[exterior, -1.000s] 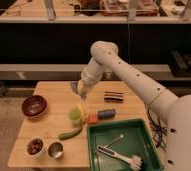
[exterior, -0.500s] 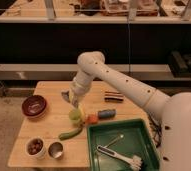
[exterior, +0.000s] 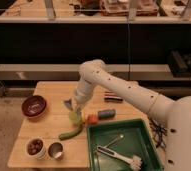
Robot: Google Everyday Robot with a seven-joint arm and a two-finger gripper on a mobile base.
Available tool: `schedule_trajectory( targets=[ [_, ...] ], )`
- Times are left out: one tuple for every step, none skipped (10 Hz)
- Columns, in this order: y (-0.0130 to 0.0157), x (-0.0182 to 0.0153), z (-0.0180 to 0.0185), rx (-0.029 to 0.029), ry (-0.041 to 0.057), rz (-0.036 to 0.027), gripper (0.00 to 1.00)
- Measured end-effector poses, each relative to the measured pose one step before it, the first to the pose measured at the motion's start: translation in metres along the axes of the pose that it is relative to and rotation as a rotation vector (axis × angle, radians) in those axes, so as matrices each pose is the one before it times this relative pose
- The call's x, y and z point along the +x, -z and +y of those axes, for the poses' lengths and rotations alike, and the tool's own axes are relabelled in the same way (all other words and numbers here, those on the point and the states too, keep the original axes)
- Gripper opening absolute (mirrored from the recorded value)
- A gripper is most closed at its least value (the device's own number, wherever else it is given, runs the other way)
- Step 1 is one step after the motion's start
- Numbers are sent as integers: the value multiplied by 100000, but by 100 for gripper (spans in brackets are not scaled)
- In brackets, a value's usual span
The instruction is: Place towel in plastic cup
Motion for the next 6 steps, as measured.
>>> schedule_trajectory(
  targets=[
    [-647,-279,24,-175,279,-1686,0],
    [-505,-172,39,-332,287,-1223,0],
    [-511,-96,70,-520,175,-731,0],
    [-483,-6,24,-611,-69,-588,0],
    [-466,-18,82,-651,-301,-619,0],
    [-284,-3,136,-542,-431,-348,0]
  ],
)
